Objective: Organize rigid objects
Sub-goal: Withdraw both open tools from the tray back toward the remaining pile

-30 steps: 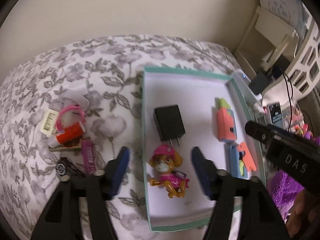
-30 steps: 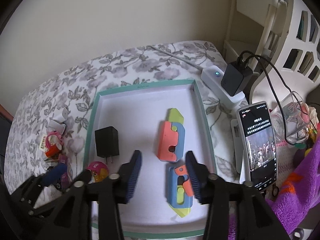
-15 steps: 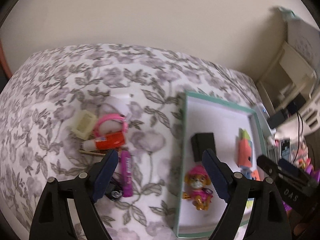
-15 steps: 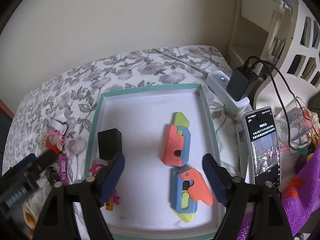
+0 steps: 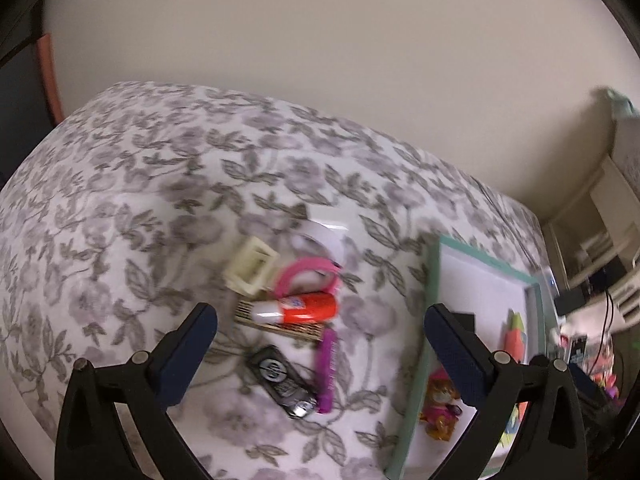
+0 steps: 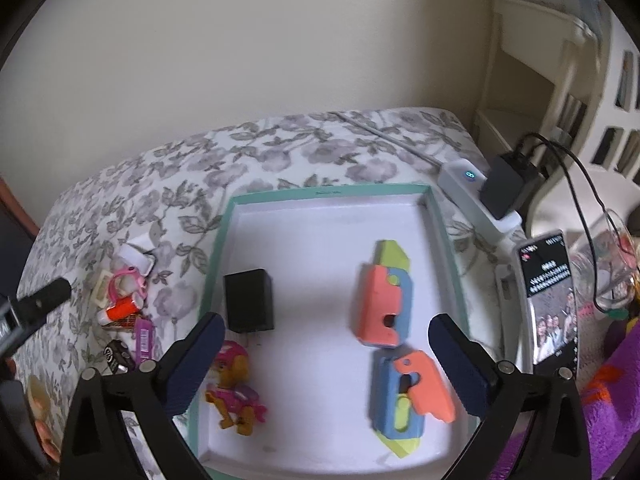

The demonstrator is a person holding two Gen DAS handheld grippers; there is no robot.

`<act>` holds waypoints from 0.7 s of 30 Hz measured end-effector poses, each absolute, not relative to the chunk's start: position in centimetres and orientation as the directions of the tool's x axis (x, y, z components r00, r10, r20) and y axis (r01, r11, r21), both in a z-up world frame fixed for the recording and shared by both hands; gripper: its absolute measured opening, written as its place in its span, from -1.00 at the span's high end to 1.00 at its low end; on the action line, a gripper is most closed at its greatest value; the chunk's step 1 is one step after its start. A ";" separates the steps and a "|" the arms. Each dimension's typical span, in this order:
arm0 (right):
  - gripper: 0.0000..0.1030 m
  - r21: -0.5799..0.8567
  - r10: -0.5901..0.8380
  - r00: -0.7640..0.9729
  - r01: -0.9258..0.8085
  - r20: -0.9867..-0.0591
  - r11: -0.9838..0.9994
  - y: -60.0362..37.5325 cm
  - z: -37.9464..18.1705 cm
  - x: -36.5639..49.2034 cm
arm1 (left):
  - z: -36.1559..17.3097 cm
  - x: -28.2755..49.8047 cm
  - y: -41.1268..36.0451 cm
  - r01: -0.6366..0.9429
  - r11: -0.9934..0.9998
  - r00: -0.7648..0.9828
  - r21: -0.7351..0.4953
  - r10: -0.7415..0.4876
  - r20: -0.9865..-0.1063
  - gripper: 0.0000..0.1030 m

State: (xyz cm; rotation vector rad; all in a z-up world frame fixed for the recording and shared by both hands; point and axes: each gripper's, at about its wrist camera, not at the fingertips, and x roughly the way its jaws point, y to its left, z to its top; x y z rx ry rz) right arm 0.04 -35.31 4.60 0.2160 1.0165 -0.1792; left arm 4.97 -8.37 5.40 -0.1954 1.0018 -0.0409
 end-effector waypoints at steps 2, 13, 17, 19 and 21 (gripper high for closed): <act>-1.00 0.071 -0.061 0.528 0.226 -0.847 0.972 -34.2 4.9 0.3 | 5.7 5.1 -7.1 -0.085 0.980 0.552 -0.180 -0.104 -0.827 -1.00; -1.00 0.088 0.005 0.570 0.119 -0.822 0.989 -29.1 6.2 1.8 | 6.6 5.5 -1.9 -0.181 0.979 0.549 -0.096 0.019 -0.836 -1.00; -1.00 0.103 0.037 0.555 0.088 -0.831 0.991 -27.6 5.8 2.6 | 6.4 5.8 -1.0 -0.192 0.979 0.523 -0.073 0.040 -0.851 -1.00; -0.99 0.126 0.068 0.540 0.071 -0.839 0.990 -26.8 5.4 3.2 | 6.0 6.1 -0.5 -0.199 0.977 0.499 -0.074 0.036 -0.866 -1.00; -0.97 0.141 0.098 0.524 0.044 -0.846 0.989 -25.7 4.9 3.6 | 5.2 6.4 -0.3 -0.205 0.976 0.460 -0.075 0.029 -0.887 -1.00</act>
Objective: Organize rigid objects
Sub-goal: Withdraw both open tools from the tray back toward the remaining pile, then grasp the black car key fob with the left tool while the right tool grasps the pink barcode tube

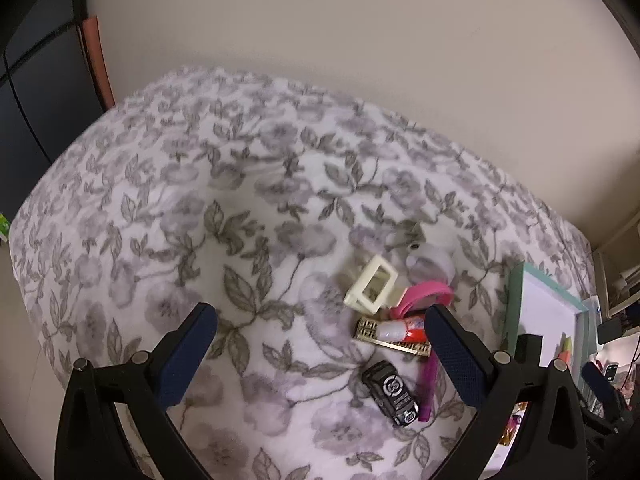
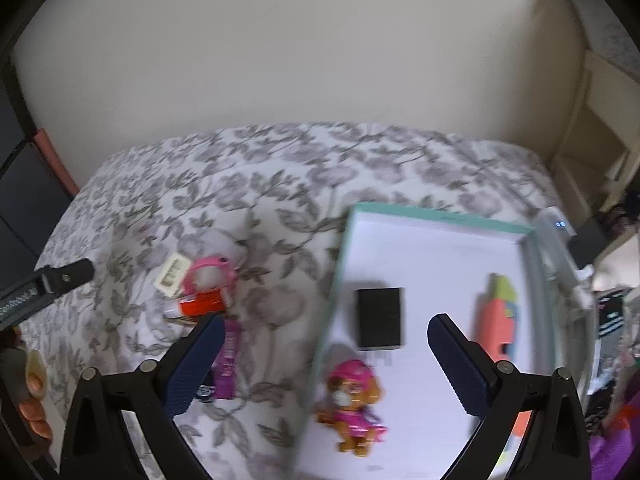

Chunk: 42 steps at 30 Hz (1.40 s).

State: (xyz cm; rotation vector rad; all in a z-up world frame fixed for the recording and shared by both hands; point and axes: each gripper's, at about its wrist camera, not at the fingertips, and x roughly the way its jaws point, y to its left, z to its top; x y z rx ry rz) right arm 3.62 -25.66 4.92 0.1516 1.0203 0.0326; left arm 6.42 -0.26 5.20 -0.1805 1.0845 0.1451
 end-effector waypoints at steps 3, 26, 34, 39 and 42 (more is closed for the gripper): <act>-0.87 0.132 0.109 0.496 0.012 -0.861 0.991 -23.8 4.0 4.3 | 3.8 6.7 -0.4 -0.203 0.978 0.400 -0.057 0.030 -0.916 -1.00; 0.14 0.116 0.151 0.320 -0.124 -0.935 0.985 -17.0 -3.4 4.5 | -3.2 7.6 -2.8 -0.198 0.975 0.169 -0.105 -0.072 -0.983 -0.99; 0.40 0.124 0.161 0.311 -0.133 -0.937 0.983 -16.8 -3.7 4.4 | -3.5 7.6 -3.3 -0.178 0.979 0.150 -0.103 -0.077 -0.986 -0.98; 0.52 0.096 0.130 0.295 -0.127 -0.946 0.987 -17.8 -4.2 4.1 | -4.2 7.6 -4.7 -0.165 0.981 0.140 -0.102 -0.079 -0.987 -0.98; 0.53 0.081 0.113 0.298 -0.119 -0.948 0.990 -18.3 -4.1 4.0 | -4.7 7.4 -5.6 -0.152 0.984 0.135 -0.091 -0.071 -0.988 -0.98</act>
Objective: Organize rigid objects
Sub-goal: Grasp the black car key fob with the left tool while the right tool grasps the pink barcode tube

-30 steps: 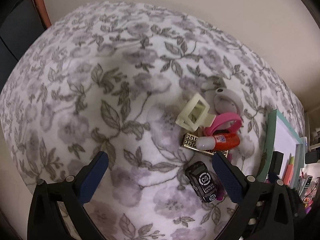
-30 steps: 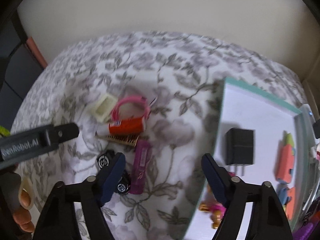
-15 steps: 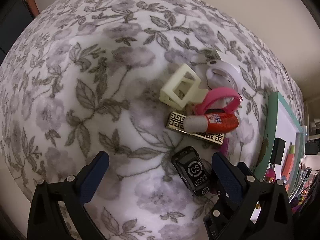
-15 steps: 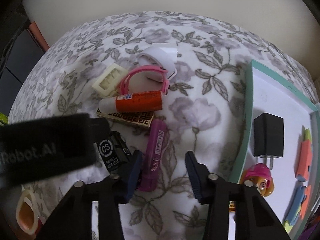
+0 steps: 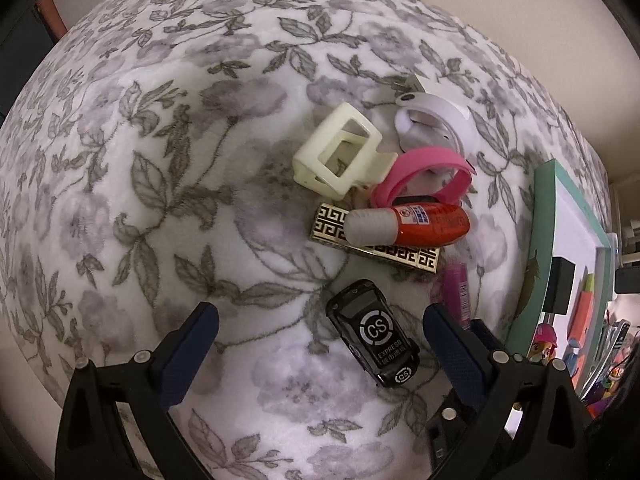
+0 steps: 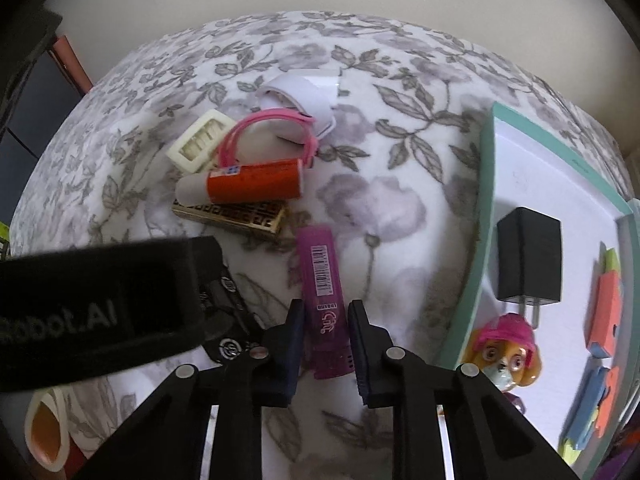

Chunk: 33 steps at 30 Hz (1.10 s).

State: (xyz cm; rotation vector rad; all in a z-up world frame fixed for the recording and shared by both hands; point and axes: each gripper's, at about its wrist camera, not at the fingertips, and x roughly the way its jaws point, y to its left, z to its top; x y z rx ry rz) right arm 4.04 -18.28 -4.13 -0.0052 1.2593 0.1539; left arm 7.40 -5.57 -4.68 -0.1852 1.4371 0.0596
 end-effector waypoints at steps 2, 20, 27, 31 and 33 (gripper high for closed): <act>0.53 0.080 0.110 0.296 -0.114 -0.949 0.990 -18.6 -4.2 4.1 | -5.0 7.3 -6.2 -0.144 0.986 0.130 -0.087 -0.068 -0.989 -0.91; 0.52 0.113 0.134 0.296 -0.088 -0.946 0.990 -19.7 -4.3 4.0 | -8.3 6.6 -10.6 -0.076 0.986 0.071 -0.145 -0.140 -0.988 -0.07; 0.52 0.114 0.136 0.302 -0.088 -0.944 0.990 -19.7 -4.3 3.8 | -8.7 6.5 -11.6 -0.071 0.989 0.087 -0.129 -0.122 -0.989 0.00; 0.52 0.117 0.137 0.305 -0.083 -0.942 0.990 -19.8 -4.3 3.7 | -8.9 6.7 -11.6 -0.073 0.989 0.091 -0.130 -0.124 -0.988 0.01; 0.52 0.119 0.138 0.305 -0.080 -0.942 0.990 -19.9 -4.2 3.7 | -8.8 6.5 -11.4 -0.075 0.988 0.091 -0.132 -0.125 -0.988 0.01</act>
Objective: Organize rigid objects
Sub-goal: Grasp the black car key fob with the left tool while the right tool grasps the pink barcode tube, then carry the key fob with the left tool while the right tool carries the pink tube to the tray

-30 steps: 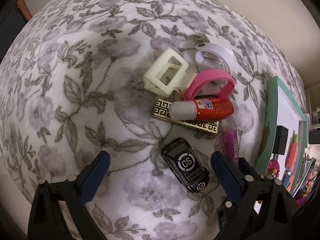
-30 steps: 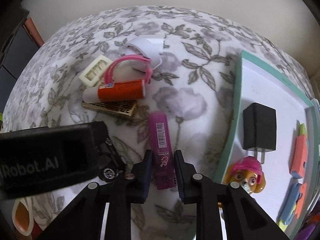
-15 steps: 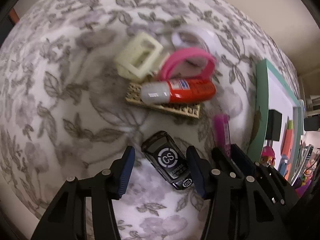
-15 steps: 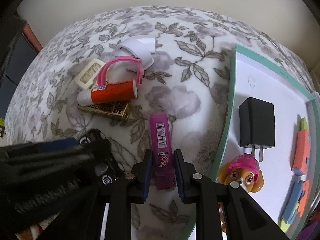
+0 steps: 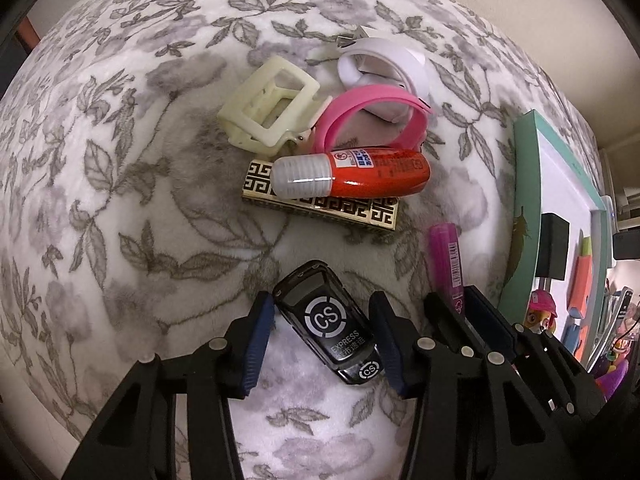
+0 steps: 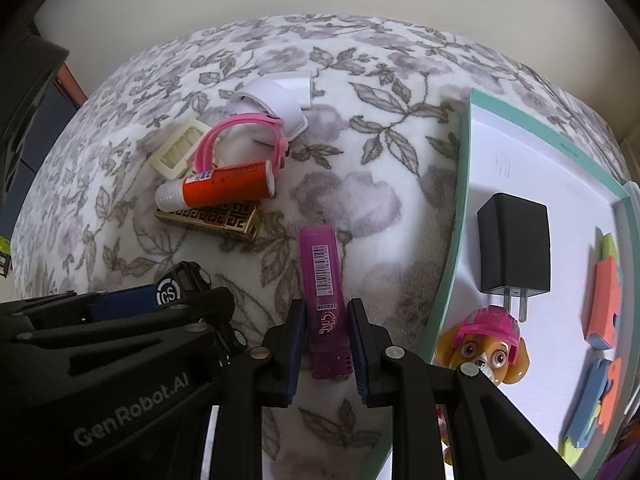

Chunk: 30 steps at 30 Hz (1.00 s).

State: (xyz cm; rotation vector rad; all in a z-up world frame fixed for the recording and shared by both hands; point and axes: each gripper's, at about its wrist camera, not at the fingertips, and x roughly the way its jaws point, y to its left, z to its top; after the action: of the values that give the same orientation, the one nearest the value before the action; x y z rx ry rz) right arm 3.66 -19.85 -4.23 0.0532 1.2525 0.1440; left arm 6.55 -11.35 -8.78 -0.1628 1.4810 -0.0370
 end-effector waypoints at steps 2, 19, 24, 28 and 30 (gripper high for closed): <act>0.53 0.122 0.140 0.305 -0.077 -0.942 0.990 -19.9 -4.2 3.7 | -8.7 6.5 -11.2 -0.077 0.988 0.090 -0.133 -0.126 -0.988 0.02; 0.58 0.149 0.163 0.317 -0.068 -0.934 0.987 -20.6 -3.0 3.5 | -5.0 6.8 -9.1 -0.061 0.986 0.148 -0.154 -0.143 -0.979 0.25; 0.59 0.153 0.165 0.330 -0.064 -0.929 0.986 -20.8 -2.3 3.5 | -3.5 6.8 -8.5 -0.065 0.984 0.172 -0.166 -0.153 -0.973 0.29; 0.60 0.159 0.170 0.341 -0.060 -0.925 0.985 -21.0 -1.9 3.6 | -2.5 6.7 -8.0 -0.063 0.984 0.197 -0.166 -0.150 -0.969 0.29; 0.61 0.164 0.173 0.347 -0.055 -0.922 0.985 -21.2 -1.6 3.6 | -1.7 6.6 -7.7 -0.064 0.983 0.207 -0.175 -0.158 -0.965 0.29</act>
State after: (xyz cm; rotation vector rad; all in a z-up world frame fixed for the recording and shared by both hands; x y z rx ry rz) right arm 3.60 -21.21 -1.56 0.1104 1.2080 0.1479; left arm 6.64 -7.72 -1.70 -0.1914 1.3627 -0.0663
